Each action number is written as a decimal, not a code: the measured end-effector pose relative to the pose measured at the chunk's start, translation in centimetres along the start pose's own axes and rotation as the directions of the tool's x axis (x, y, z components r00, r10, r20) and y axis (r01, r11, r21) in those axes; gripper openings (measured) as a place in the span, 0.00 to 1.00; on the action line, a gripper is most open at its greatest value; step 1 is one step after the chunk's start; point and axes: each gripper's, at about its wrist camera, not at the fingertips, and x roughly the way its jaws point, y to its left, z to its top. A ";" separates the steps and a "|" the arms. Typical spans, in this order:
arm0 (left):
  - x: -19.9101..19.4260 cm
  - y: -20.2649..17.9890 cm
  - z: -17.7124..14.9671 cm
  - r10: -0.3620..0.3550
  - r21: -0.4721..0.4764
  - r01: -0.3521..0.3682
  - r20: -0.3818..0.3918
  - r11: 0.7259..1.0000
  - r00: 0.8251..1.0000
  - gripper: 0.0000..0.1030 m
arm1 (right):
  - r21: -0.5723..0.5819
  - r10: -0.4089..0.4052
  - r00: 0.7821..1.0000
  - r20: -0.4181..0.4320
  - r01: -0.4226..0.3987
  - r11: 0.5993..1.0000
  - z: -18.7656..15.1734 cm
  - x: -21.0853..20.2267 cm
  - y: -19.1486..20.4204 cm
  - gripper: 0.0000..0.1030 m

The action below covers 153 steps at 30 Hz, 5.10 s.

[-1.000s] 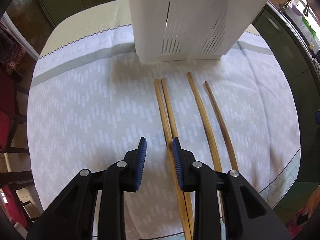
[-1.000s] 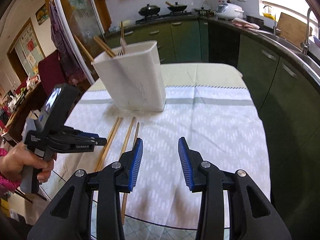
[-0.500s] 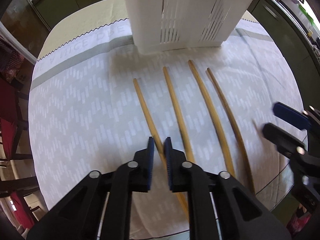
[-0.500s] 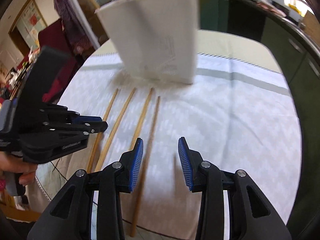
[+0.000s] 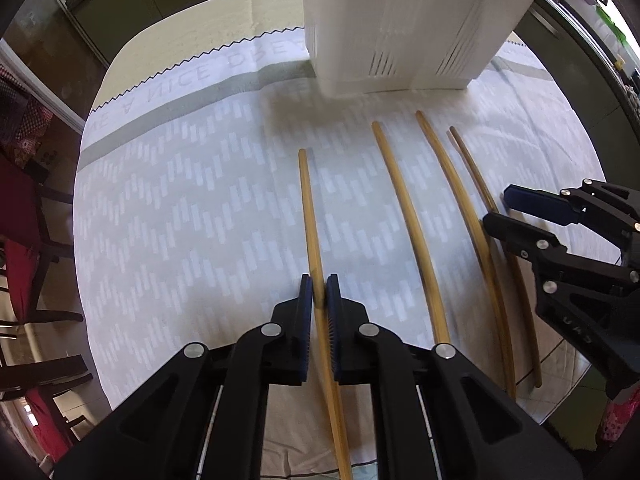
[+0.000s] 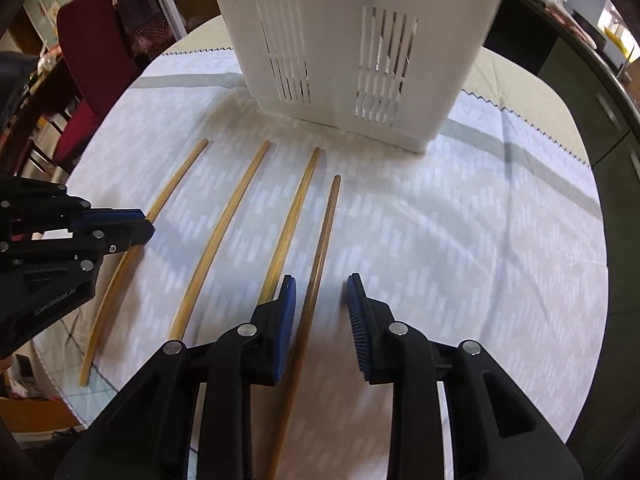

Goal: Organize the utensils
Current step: 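Grasp a chopstick with the left tool while the right tool grasps another, then lift both chopsticks upright and lower them into the white caddy, then open both tools and lower them back to the last chopsticks, then grasp a chopstick with the left tool while the right tool grasps the last one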

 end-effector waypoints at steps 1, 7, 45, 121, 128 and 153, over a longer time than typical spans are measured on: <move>0.0 0.0 0.1 -0.002 -0.004 0.002 -0.001 1.000 1.000 0.07 | -0.001 -0.006 1.000 0.001 0.006 1.000 0.2 0.1 0.1 0.19; 0.2 0.1 1.1 -0.016 -0.014 0.016 -0.008 1.000 1.000 0.07 | 0.005 -0.002 1.000 -0.001 0.002 1.000 0.9 0.4 0.3 0.06; -17.5 0.4 -5.8 -0.118 0.073 0.096 0.414 0.993 0.902 0.06 | 0.058 0.181 0.856 0.484 -0.238 0.970 -8.3 -19.8 -4.3 0.06; -1.5 -3.4 1.3 -0.039 -0.070 0.040 0.019 0.997 0.999 0.19 | 0.103 0.060 0.938 0.341 -0.100 0.990 -9.6 -16.5 -10.1 0.73; 0.3 -3.7 2.2 -0.010 -0.115 0.010 0.002 0.993 1.000 0.18 | 0.129 0.077 0.941 0.329 -0.126 0.984 -11.0 -15.2 -11.0 0.76; -5.3 1.4 1.0 -0.066 -0.130 0.089 0.171 0.987 0.983 0.06 | 0.084 0.092 0.993 0.074 -0.098 0.992 -0.8 -2.0 0.1 0.49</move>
